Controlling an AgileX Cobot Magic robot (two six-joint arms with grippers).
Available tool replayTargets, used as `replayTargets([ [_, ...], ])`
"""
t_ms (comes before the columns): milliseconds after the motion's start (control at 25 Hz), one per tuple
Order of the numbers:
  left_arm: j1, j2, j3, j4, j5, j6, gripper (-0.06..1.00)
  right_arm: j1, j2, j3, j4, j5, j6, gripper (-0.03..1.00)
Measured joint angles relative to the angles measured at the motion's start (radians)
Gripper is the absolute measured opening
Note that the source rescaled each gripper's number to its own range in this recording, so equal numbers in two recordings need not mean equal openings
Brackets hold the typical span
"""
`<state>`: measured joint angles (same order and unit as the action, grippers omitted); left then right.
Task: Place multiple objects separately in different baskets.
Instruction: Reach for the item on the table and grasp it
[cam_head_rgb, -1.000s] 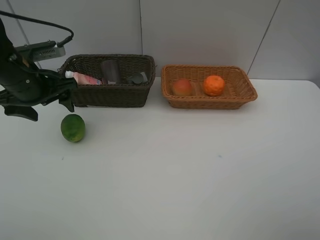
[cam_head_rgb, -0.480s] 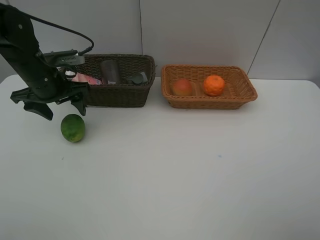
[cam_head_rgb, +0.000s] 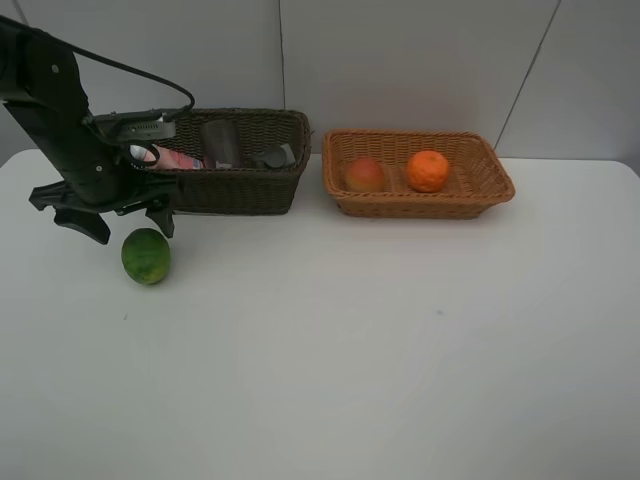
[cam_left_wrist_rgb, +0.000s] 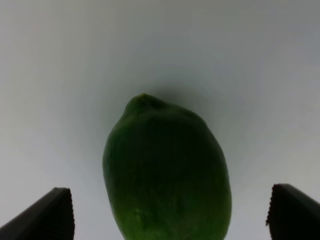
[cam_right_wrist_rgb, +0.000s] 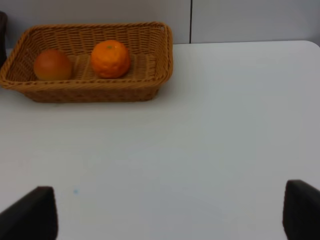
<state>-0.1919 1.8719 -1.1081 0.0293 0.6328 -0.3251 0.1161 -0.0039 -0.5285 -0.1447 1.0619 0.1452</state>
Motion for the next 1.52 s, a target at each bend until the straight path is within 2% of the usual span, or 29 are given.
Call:
replayTargets([
  [400, 0.0, 0.037, -0.003, 0.014, -0.038, 0.011, 1.0, 0.0, 0.0, 0.0, 0.0, 0.0, 0.0, 0.95],
  [1040, -0.021, 0.141, -0.003, -0.009, -0.119, 0.028, 1.0, 0.0, 0.0, 0.0, 0.0, 0.0, 0.0, 0.95],
  [1160, -0.021, 0.151, -0.003, -0.01, -0.132, 0.028, 0.95, 0.0, 0.0, 0.0, 0.0, 0.0, 0.0, 0.95],
  [1400, -0.021, 0.177, -0.003, -0.009, -0.134, 0.024, 0.79, 0.0, 0.0, 0.0, 0.0, 0.0, 0.0, 0.95],
  [1520, -0.021, 0.179, -0.003, -0.009, -0.134, 0.025, 0.78, 0.0, 0.0, 0.0, 0.0, 0.0, 0.0, 0.95],
])
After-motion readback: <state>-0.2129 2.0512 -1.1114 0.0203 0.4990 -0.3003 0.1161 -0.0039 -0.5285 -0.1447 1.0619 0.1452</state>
